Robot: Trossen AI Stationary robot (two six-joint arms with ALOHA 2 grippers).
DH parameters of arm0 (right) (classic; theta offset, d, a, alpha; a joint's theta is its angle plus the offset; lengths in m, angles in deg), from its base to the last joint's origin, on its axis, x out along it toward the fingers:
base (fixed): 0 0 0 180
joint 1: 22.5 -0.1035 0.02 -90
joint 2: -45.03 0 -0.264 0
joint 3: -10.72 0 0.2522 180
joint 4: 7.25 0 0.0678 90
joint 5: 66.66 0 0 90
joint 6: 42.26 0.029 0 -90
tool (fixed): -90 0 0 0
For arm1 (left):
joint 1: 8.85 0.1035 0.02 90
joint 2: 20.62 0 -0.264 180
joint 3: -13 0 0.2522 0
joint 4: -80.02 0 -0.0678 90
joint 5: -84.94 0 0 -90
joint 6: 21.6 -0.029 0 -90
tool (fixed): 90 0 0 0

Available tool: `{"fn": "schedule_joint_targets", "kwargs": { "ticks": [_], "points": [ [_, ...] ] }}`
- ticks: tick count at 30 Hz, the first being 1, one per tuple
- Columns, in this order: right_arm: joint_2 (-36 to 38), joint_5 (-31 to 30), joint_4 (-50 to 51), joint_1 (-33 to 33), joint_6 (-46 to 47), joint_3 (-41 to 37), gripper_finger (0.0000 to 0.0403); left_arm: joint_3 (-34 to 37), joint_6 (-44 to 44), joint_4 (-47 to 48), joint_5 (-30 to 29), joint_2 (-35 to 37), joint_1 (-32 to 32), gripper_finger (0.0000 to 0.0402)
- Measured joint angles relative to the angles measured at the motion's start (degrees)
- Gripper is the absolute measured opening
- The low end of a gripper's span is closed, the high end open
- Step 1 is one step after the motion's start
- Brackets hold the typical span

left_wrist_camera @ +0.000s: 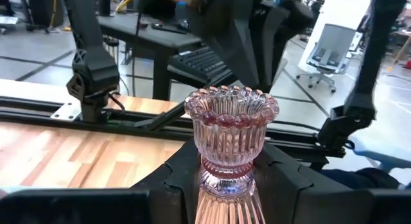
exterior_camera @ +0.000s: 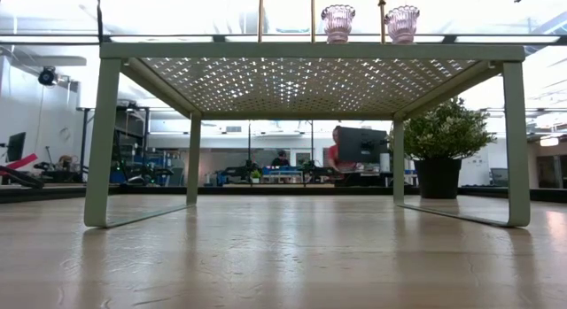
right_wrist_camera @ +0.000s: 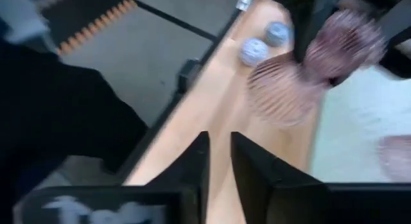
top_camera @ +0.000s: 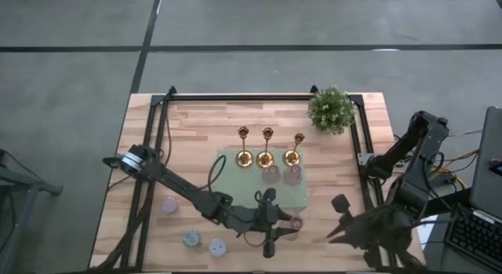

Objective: Pick & Place candle stick holders
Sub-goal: Put the pink glass candle holder on the shelf

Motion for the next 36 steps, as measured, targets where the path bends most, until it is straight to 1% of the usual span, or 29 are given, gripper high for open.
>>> {"fn": "schedule_joint_targets", "kwargs": {
  "ticks": [3,5,7,11,16,21,23,25,30,33,36],
  "points": [
    [3.02,1.1,-5.88,-1.38,0.66,-5.11,0.0016,0.0,-0.14,2.41,-2.62,1.22,-0.7,0.0122],
    [4.98,1.17,-9.4,-2.37,1.34,-8.35,0.0011,0.0,-0.18,4.03,-5.3,1.92,-1.17,0.0122],
    [6.68,1.11,-13.37,-3.21,1.61,-11.55,0.0009,0.0,-0.44,5.3,-8.26,2.38,-1.78,0.0122],
    [9.89,1.12,-23.03,-4.53,0.13,-18.05,0.0008,0.0,-1.6,7.23,-12.19,2.89,-2.98,0.0122],
    [13.06,1.12,-33.49,-4.95,-1.68,-26.01,0.0008,0.33,-1.79,7.22,-13.01,2.97,-3.97,0.0122],
    [14.67,0.86,-39.26,-4.84,-1.36,-32.44,0.0008,2.51,0.37,7.79,-15.23,3.48,-4.17,0.0122],
    [15.04,0.86,-41.53,-4.84,-1.32,-34.3,0.0008,4.11,1.58,7.69,-16.86,4.35,-4.43,0.0122],
    [15.4,0.88,-43.04,-4.88,-1.2,-35.73,0.0008,6.38,3.21,7.68,-19.69,6.03,-4.94,0.0122],
    [15.53,0.87,-43.74,-4.86,-1.2,-38.2,0.0008,13.33,3.41,5.75,-30.17,10.82,-6.34,0.0122],
    [15.66,0.88,-46.17,-4.86,-1.57,-39.92,0.0008,18.31,3.22,2.96,-32.69,14.12,-6.66,0.0122],
    [16.03,0.86,-48.87,-4.82,-1.67,-41.62,0.0008,23.99,2.9,-1.0,-32.74,17.34,-6.55,0.0122]
  ]
}}
